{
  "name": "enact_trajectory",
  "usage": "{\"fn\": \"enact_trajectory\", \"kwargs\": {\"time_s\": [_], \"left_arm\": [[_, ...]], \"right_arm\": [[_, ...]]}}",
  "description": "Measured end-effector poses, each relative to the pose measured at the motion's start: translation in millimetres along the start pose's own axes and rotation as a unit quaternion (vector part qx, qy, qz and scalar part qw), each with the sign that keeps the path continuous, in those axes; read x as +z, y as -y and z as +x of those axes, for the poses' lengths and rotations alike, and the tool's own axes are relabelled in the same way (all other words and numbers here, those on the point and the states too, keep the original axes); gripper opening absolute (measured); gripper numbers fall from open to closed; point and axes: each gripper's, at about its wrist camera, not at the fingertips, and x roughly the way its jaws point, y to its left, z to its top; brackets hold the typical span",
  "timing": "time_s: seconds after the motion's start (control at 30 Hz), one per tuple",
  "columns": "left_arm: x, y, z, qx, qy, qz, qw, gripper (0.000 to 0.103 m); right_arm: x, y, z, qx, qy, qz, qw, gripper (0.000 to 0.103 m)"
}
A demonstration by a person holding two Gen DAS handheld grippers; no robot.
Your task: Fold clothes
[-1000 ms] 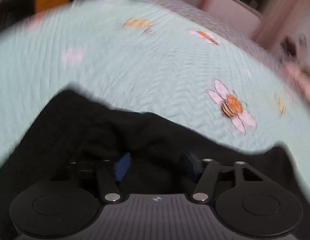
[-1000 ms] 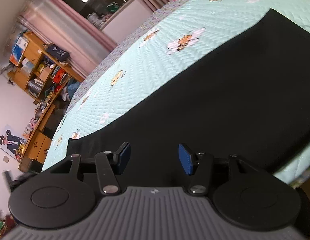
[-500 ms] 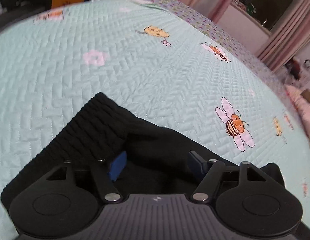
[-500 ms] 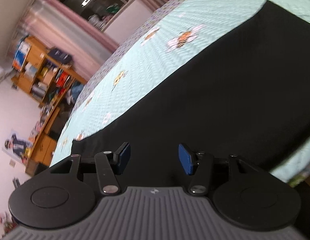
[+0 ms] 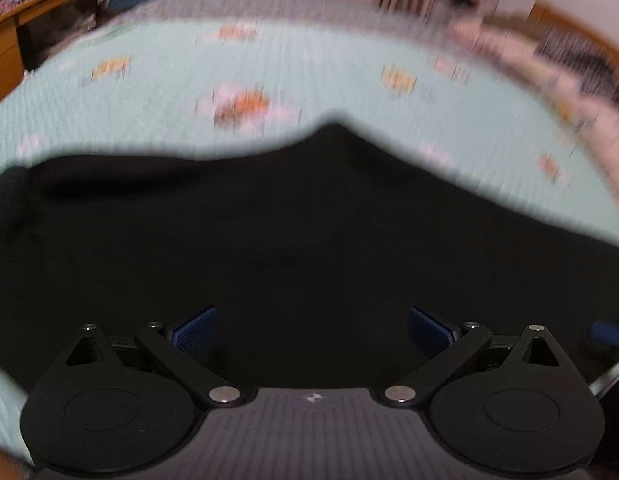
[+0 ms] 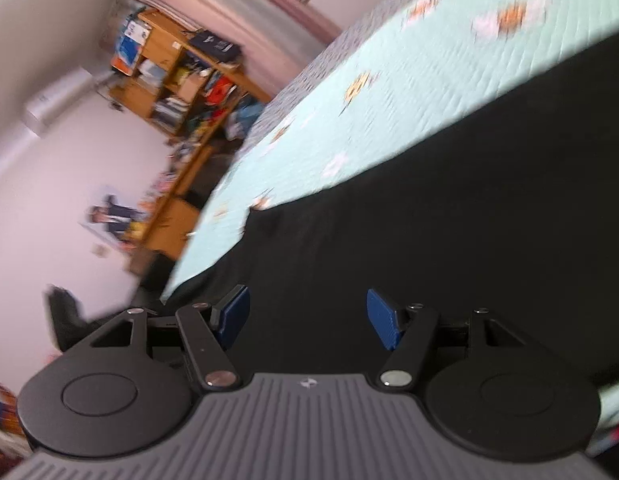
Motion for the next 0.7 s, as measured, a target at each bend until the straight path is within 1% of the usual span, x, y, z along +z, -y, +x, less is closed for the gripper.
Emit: {"fn": "enact_trajectory", "kwargs": {"time_s": [0.03,0.07,0.1,0.13,0.17,0.27,0.33,0.37,0.4,0.5,0.53,0.57,0.6,0.63,0.7], "left_arm": [[-7.0,1.3,11.4,0.019,-0.015,0.008,0.9997,0.101],[-12.6,0.1,19.8,0.052,-0.022,0.021,0.9982,0.103],[-15.2,-0.3,23.8,0.071,-0.011,0.032,0.9969,0.103],[-16.9,-0.8,26.5,0.086,-0.002,0.04,0.9955,0.103],[-15.1,-2.0,24.3,0.086,-0.001,0.034,0.9957,0.102],[-7.7,-6.9,14.4,0.08,0.0,0.009,0.9967,0.095],[-10.1,-0.8,13.0,0.076,0.001,0.023,0.9968,0.096],[-11.3,2.3,12.3,0.074,0.002,0.03,0.9968,0.097],[-12.5,5.3,11.5,0.072,0.002,0.037,0.9967,0.1],[-16.1,14.5,9.4,0.065,0.004,0.059,0.9962,0.102],[-17.8,17.1,11.2,0.064,-0.001,0.063,0.9959,0.102],[-21.2,18.1,20.6,0.067,-0.018,0.062,0.9957,0.102],[-24.1,18.7,25.6,0.071,-0.016,0.06,0.9955,0.103],[-26.3,19.3,29.6,0.075,-0.015,0.059,0.9953,0.103],[-24.8,21.1,30.9,0.079,-0.016,0.056,0.9952,0.103]], "right_arm": [[-2.4,7.9,-0.6,-0.015,-0.007,0.01,1.0,0.066],[-4.1,16.9,-2.3,-0.03,-0.01,0.016,0.999,0.058],[-5.7,25.9,-4.0,-0.044,-0.013,0.021,0.999,0.038],[-5.8,33.4,-7.9,-0.048,-0.008,0.028,0.998,0.031],[-5.4,37.8,-12.2,-0.05,-0.002,0.04,0.998,0.028],[-3.2,34.4,-32.5,-0.039,0.037,0.042,0.998,0.032],[-1.3,30.7,-47.0,-0.021,0.064,0.038,0.997,0.034],[0.2,32.2,-52.6,-0.016,0.077,0.041,0.996,0.038],[0.5,37.7,-56.6,-0.022,0.085,0.049,0.995,0.043],[-1.2,58.8,-65.3,-0.041,0.106,0.084,0.99,0.044],[-3.4,68.6,-65.9,-0.046,0.111,0.103,0.987,0.043],[-5.6,78.5,-66.6,-0.052,0.116,0.121,0.984,0.032],[-7.9,88.3,-67.2,-0.057,0.12,0.14,0.981,0.023],[-8.7,90.6,-68.8,-0.055,0.125,0.151,0.979,0.023],[-8.4,90.6,-72.5,-0.057,0.13,0.159,0.977,0.025]]}}
